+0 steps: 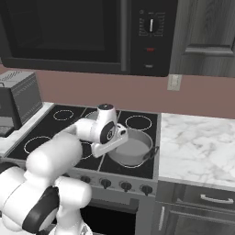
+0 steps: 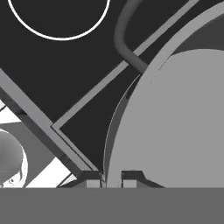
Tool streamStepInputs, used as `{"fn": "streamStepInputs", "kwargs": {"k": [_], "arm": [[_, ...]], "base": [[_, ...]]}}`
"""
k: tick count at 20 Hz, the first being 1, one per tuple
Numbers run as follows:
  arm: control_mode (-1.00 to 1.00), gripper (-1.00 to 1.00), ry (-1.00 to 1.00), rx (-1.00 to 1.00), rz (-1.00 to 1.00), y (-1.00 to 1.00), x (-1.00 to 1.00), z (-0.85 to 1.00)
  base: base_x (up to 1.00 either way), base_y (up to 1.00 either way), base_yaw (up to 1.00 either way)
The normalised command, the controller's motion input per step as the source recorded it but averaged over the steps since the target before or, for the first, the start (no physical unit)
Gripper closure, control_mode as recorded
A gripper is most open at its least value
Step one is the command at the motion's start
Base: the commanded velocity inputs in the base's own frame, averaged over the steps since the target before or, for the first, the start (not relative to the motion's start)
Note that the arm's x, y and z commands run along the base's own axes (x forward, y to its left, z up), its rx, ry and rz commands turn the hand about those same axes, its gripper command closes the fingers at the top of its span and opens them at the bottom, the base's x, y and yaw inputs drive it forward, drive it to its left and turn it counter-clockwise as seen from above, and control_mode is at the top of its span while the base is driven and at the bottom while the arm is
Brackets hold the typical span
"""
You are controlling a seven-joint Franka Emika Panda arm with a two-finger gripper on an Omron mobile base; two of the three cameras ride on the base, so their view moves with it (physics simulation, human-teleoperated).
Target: Move the pot and pan from the stove into the sink.
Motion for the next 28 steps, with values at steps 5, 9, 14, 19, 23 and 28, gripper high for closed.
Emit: {"fn": "streamStepInputs", "kwargs": {"k": [5, 9, 14, 19, 23, 28], "arm": [[-1.00, 1.00, -0.05, 0.00, 0.07, 0.01, -0.26, 0.80], [-1.00, 1.00, -0.06, 0.00, 0.11, 0.07, -0.37, 0.70], [-1.00, 1.00, -0.05, 0.00, 0.16, 0.22, -0.43, 0.36], [-1.00, 1.00, -0.04, 0.00, 0.24, 0.18, -0.48, 0.17], [-1.00, 1.00, -0.06, 0.00, 0.23, 0.21, -0.49, 0.23], [-1.00, 1.00, -0.17, 0.00, 0.16, 0.21, -0.54, 0.24]], "base": [[0.00, 0.00, 0.00], [0.00, 0.00, 0.00], [0.00, 0.00, 0.00], [0.00, 0.00, 0.00], [0.00, 0.00, 0.00], [0.00, 0.00, 0.00]]}}
